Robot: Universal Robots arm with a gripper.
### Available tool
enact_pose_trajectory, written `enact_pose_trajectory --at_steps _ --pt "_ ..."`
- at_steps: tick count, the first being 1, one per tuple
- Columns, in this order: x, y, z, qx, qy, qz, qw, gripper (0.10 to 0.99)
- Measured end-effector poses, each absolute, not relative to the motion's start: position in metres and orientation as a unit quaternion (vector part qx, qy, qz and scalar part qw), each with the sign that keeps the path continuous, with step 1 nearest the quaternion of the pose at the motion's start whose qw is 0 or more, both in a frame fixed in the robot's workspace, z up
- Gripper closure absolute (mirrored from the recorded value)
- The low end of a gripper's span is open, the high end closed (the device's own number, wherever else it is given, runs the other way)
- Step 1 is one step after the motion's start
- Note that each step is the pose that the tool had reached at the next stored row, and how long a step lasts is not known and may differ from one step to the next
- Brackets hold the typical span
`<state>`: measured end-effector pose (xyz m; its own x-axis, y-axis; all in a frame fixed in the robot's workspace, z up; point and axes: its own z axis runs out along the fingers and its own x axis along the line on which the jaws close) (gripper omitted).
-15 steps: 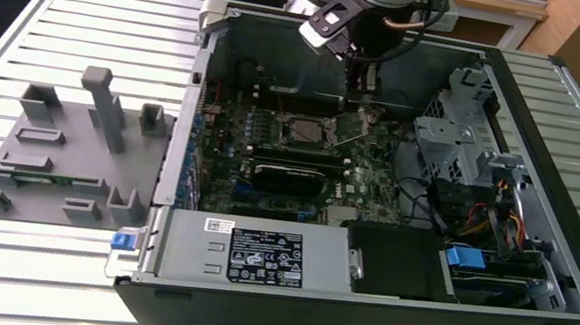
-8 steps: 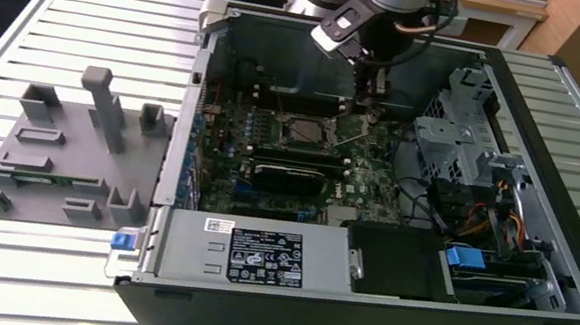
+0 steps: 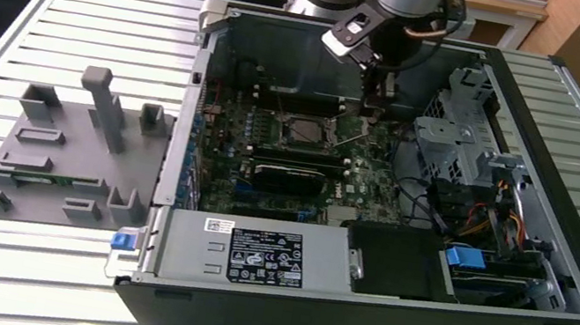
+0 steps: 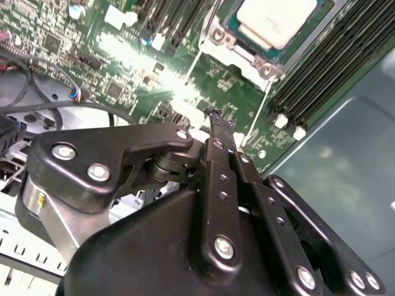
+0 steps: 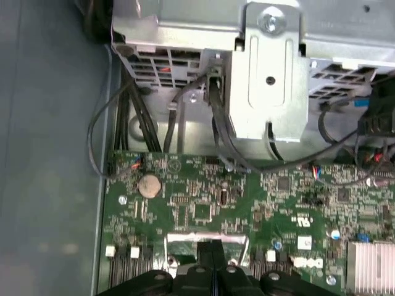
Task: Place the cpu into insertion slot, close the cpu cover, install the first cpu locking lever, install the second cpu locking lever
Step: 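Close the cpu cover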
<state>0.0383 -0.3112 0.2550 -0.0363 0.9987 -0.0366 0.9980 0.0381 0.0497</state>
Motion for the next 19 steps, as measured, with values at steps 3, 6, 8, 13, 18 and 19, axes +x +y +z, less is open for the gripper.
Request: enact_pose_trajectory --at_steps 3,6,8,13,18,19 --pt "0.045 -0.310 0.254 0.694 0.720 0.005 0.030 0.980" --pt "0.049 -0.310 0.253 0.693 0.720 0.004 0.030 0.980" --pt "0.051 -0.310 0.252 0.693 0.720 0.004 0.029 0.980" --pt "0.056 -0.309 0.250 0.693 0.720 0.004 0.029 0.980" --pt "0.062 -0.307 0.249 0.693 0.720 0.004 0.029 0.980" --pt "0.063 -0.306 0.249 0.693 0.720 0.004 0.029 0.980"
